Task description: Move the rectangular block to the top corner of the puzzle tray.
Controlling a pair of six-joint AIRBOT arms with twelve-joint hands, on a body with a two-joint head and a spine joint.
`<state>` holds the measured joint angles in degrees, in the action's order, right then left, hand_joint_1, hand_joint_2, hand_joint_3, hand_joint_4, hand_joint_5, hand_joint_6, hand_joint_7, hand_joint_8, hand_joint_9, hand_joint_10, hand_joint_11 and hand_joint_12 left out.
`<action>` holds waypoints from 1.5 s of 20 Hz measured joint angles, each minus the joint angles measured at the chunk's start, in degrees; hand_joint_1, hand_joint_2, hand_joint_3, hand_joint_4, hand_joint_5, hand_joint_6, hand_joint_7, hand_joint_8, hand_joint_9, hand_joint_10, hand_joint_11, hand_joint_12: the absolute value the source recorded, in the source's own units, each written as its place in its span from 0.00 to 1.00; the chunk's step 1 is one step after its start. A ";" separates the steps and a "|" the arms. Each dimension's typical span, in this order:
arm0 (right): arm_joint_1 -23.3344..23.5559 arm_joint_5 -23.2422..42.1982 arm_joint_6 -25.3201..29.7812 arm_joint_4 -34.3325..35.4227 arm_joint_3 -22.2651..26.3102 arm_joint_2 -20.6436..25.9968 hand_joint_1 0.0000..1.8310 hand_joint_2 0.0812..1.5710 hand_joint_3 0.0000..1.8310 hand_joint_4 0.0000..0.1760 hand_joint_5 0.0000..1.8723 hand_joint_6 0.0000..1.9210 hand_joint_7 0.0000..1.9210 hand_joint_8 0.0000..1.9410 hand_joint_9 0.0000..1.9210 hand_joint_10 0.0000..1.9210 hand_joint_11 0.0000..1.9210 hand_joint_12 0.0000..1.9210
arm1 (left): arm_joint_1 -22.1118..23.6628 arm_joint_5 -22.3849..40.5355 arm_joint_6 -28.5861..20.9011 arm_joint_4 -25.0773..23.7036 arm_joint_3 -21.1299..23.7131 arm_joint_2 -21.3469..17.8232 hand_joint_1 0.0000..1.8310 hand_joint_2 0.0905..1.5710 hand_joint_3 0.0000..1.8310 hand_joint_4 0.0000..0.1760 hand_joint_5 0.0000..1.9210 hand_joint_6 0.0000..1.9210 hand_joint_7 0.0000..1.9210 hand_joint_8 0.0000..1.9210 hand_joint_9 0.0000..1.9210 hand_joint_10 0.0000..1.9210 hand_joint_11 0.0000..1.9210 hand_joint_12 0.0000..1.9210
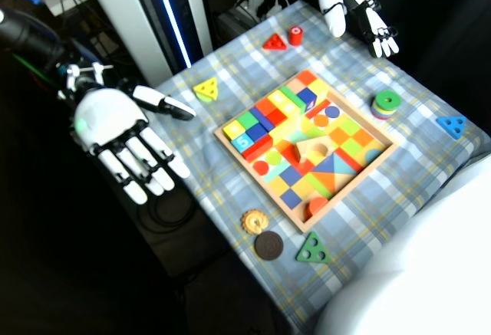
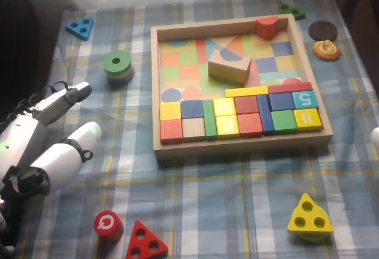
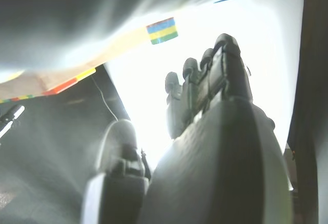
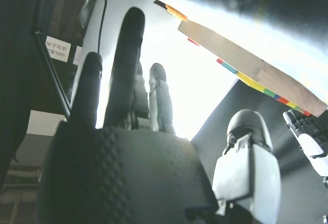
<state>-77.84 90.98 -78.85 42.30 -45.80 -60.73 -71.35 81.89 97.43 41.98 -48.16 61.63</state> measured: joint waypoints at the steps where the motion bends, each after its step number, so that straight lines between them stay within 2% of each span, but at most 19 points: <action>1: 0.22 -0.20 0.31 -0.37 -0.20 0.00 0.01 0.80 0.00 0.28 0.22 0.00 0.18 0.00 0.13 0.01 0.00 0.32 | 0.07 -0.04 -0.02 0.04 -0.13 0.00 0.21 0.89 0.00 0.28 0.18 0.00 0.13 0.00 0.08 0.01 0.00 0.13; 2: 0.61 -0.50 0.92 -0.68 -0.44 0.00 0.00 0.80 0.00 0.33 0.22 0.00 0.18 0.00 0.14 0.00 0.00 0.32 | 0.07 -0.04 -0.02 0.04 -0.24 0.00 0.20 0.89 0.00 0.34 0.17 0.00 0.13 0.00 0.08 0.01 0.00 0.14; 4: 0.66 -0.83 2.51 -2.05 -1.18 0.00 0.01 0.80 0.00 0.26 0.22 0.00 0.19 0.00 0.14 0.00 0.00 0.34 | 0.07 -0.04 -0.04 0.04 -0.22 0.00 0.21 0.89 0.00 0.27 0.19 0.00 0.14 0.00 0.09 0.01 0.00 0.16; 6: 0.83 -1.97 3.76 -2.91 -1.62 0.13 0.00 0.81 0.00 0.41 0.21 0.00 0.18 0.00 0.13 0.00 0.00 0.32 | 0.07 -0.04 -0.04 0.11 -0.22 0.00 0.23 0.88 0.00 0.29 0.19 0.00 0.14 0.00 0.09 0.00 0.00 0.16; 8: 1.44 -3.43 4.13 -4.20 -2.21 1.14 0.00 0.80 0.00 0.25 0.22 0.00 0.20 0.00 0.15 0.01 0.00 0.39 | 0.07 0.00 0.04 0.11 0.04 -0.02 0.21 0.89 0.00 0.36 0.19 0.00 0.14 0.00 0.09 0.00 0.00 0.14; 9: 2.03 -4.57 5.86 -6.25 -3.39 2.10 0.00 0.78 0.00 0.00 0.24 0.00 0.24 0.00 0.21 0.01 0.00 0.50 | 0.04 -0.07 0.04 0.09 0.09 -0.02 0.21 0.89 0.00 0.39 0.19 0.00 0.13 0.00 0.09 0.00 0.00 0.14; 10: 4.17 -6.93 9.05 -9.79 -5.73 3.34 0.01 0.77 0.00 0.13 0.23 0.00 0.27 0.00 0.25 0.01 0.00 0.56 | 0.07 -0.02 0.02 0.24 0.24 -0.15 0.23 0.88 0.00 0.33 0.19 0.00 0.14 0.00 0.10 0.00 0.00 0.19; 12: 5.51 -9.01 12.37 -13.60 -7.48 4.55 0.07 0.76 0.00 0.15 0.22 0.00 0.27 0.00 0.25 0.01 0.01 0.56 | 0.04 0.00 -0.02 0.02 0.37 -0.39 0.25 0.88 0.00 0.37 0.20 0.00 0.14 0.00 0.10 0.00 0.00 0.19; 14: 7.50 -12.00 14.10 -17.62 -9.07 5.79 0.11 0.79 0.00 0.04 0.21 0.00 0.27 0.00 0.25 0.00 0.00 0.67 | 0.07 -0.04 -0.02 0.07 0.37 -0.44 0.26 0.88 0.00 0.22 0.21 0.00 0.15 0.00 0.10 0.00 0.00 0.19; 15: 9.22 -14.40 14.19 -19.39 -9.90 6.36 0.11 0.80 0.00 0.16 0.22 0.00 0.28 0.00 0.26 0.01 0.00 0.70 | 0.24 -0.15 0.00 0.04 0.37 -0.48 0.27 0.87 0.00 0.16 0.22 0.01 0.15 0.00 0.10 0.00 0.00 0.18; 16: 10.47 -16.02 14.19 -20.63 -10.45 6.75 0.10 0.79 0.00 0.10 0.24 0.01 0.30 0.01 0.29 0.01 0.00 0.76 | 0.31 -0.07 -0.02 0.02 0.37 -0.48 0.26 0.88 0.00 0.15 0.22 0.00 0.15 0.00 0.10 0.00 0.00 0.16; 17: 11.58 -17.66 14.19 -22.23 -10.95 7.19 0.11 0.79 0.00 0.00 0.25 0.01 0.32 0.01 0.31 0.02 0.04 0.77 | 0.31 -0.11 0.00 0.04 0.37 -0.48 0.27 0.88 0.00 0.18 0.22 0.00 0.14 0.00 0.10 0.00 0.00 0.14; 19: 14.23 -21.46 16.37 -26.84 -12.55 7.89 0.16 0.79 0.00 0.16 0.23 0.00 0.31 0.00 0.31 0.02 0.05 0.77 | 0.28 -0.26 0.00 0.04 0.37 -0.48 0.26 0.88 0.00 0.24 0.21 0.00 0.14 0.00 0.10 0.00 0.00 0.18; 20: 15.39 -23.54 19.71 -29.97 -14.03 7.91 0.20 0.80 0.00 0.01 0.19 0.00 0.31 0.00 0.30 0.01 0.04 0.78 | 0.28 -0.44 0.00 0.04 0.37 -0.48 0.27 0.88 0.00 0.26 0.21 0.00 0.14 0.00 0.10 0.00 0.00 0.19; 21: 16.06 -25.00 22.60 -32.00 -15.15 7.91 0.25 0.79 0.00 0.07 0.17 0.00 0.32 0.00 0.31 0.02 0.05 0.81 | 0.28 -0.55 0.00 0.07 0.37 -0.48 0.27 0.88 0.00 0.29 0.21 0.00 0.14 0.00 0.10 0.00 0.00 0.19; 24: 20.90 -32.00 28.02 -38.64 -19.04 7.98 0.31 0.79 0.00 0.00 0.19 0.00 0.36 0.01 0.35 0.04 0.04 0.83 | 0.28 -0.92 0.02 0.07 0.37 -0.57 0.26 0.88 0.00 0.31 0.20 0.00 0.14 0.00 0.09 0.00 0.00 0.17; 25: 23.19 -34.27 28.06 -40.85 -19.82 8.13 0.39 0.79 0.00 0.00 0.20 0.00 0.43 0.06 0.38 0.30 0.16 0.85 | 0.28 -1.27 -0.02 -0.04 0.37 -0.74 0.26 0.88 0.00 0.28 0.20 0.00 0.14 0.00 0.09 0.00 0.00 0.17; 27: 27.47 -37.77 28.28 -46.62 -20.70 8.11 0.46 0.79 0.00 0.00 0.22 0.00 0.45 0.54 0.46 0.78 0.38 0.98 | 0.28 -1.33 -0.02 0.02 0.37 -0.79 0.27 0.88 0.00 0.23 0.21 0.00 0.14 0.00 0.09 0.00 0.00 0.17; 30: 31.47 -43.98 28.55 -52.13 -22.32 6.40 0.52 0.77 0.00 0.00 0.21 0.00 0.57 0.97 0.68 1.00 0.68 1.00 | 0.11 -1.40 -0.04 -0.11 0.37 -0.79 0.25 0.88 0.00 0.27 0.20 0.00 0.14 0.00 0.08 0.00 0.00 0.11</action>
<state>-46.37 47.00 -50.30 -9.82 -68.12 -54.33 -71.24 80.49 97.38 41.87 -47.79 60.84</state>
